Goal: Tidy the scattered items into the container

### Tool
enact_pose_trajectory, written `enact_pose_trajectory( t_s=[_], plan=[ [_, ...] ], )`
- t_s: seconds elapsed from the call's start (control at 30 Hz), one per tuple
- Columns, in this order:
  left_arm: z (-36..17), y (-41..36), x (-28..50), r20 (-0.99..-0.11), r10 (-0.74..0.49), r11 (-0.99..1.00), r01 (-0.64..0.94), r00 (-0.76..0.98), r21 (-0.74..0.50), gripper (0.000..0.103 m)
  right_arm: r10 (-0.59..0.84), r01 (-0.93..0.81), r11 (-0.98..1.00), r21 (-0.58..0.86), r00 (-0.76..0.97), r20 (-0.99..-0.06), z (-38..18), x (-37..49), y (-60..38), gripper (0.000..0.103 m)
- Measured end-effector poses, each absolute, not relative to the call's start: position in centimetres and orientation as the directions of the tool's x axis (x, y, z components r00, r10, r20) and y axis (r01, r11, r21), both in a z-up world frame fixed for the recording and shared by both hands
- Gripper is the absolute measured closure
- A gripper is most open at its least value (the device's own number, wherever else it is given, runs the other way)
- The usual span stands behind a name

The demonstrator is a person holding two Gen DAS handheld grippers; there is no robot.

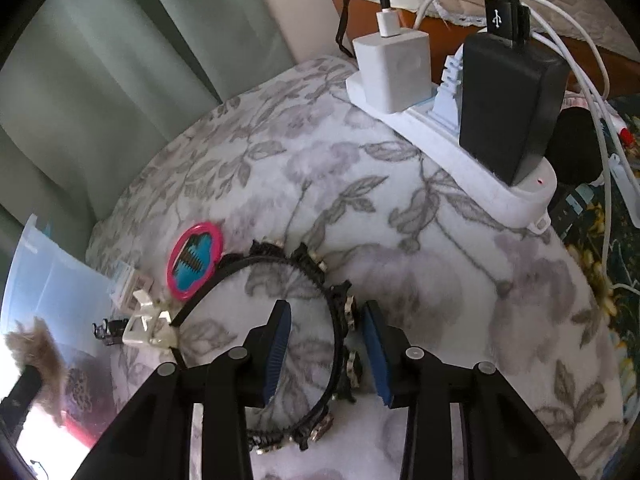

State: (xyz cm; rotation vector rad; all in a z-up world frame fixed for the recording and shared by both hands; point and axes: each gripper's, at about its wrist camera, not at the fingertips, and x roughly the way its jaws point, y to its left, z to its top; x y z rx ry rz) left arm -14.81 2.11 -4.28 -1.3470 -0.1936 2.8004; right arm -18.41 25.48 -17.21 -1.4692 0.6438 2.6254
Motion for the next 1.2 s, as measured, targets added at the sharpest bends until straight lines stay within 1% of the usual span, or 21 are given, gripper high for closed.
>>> enact_pose_trajectory(
  t_s=[0.03, 0.07, 0.2, 0.37, 0.83, 1.03, 1.2],
  plan=[
    [-4.2, 2.0, -14.8, -0.776, 0.084, -0.991, 0.027, -0.625, -0.13, 0.07, -0.136, -0.262, -0.91, 0.321, -0.542, -0.829, -17.3, -18.5, 25.7, 0.075],
    [-4.1, 2.0, -14.8, -0.775, 0.089, -0.99, 0.027, -0.625, -0.136, 0.07, -0.128, -0.269, -0.909, 0.317, -0.543, -0.83, -17.3, -18.5, 25.9, 0.083],
    [-4.3, 1.3, -15.1, -0.786, 0.107, -0.985, 0.043, -0.609, -0.168, 0.07, -0.117, -0.268, -0.911, 0.312, -0.558, -0.822, -17.1, -18.4, 26.2, 0.087],
    [-3.8, 1.4, -14.8, -0.773, 0.12, -0.984, 0.029, -0.622, -0.176, 0.07, -0.115, -0.246, -0.914, 0.324, -0.608, -0.786, -15.8, -17.6, 26.3, 0.087],
    [0.0, 1.2, -13.0, -0.698, 0.162, -0.978, -0.019, -0.697, -0.208, 0.07, -0.096, -0.197, -0.915, 0.351, -0.741, -0.665, -8.7, -14.6, 26.6, 0.087],
    [1.7, -0.5, -11.6, -0.666, 0.155, -0.973, 0.002, -0.73, -0.23, 0.07, -0.098, -0.16, -0.919, 0.362, -0.794, -0.599, -5.4, -12.9, 26.0, 0.087],
    [3.5, -2.2, -10.1, -0.62, 0.142, -0.968, 0.022, -0.771, -0.249, 0.07, -0.115, -0.107, -0.922, 0.372, -0.842, -0.528, -2.0, -11.2, 24.7, 0.087]
  ],
)
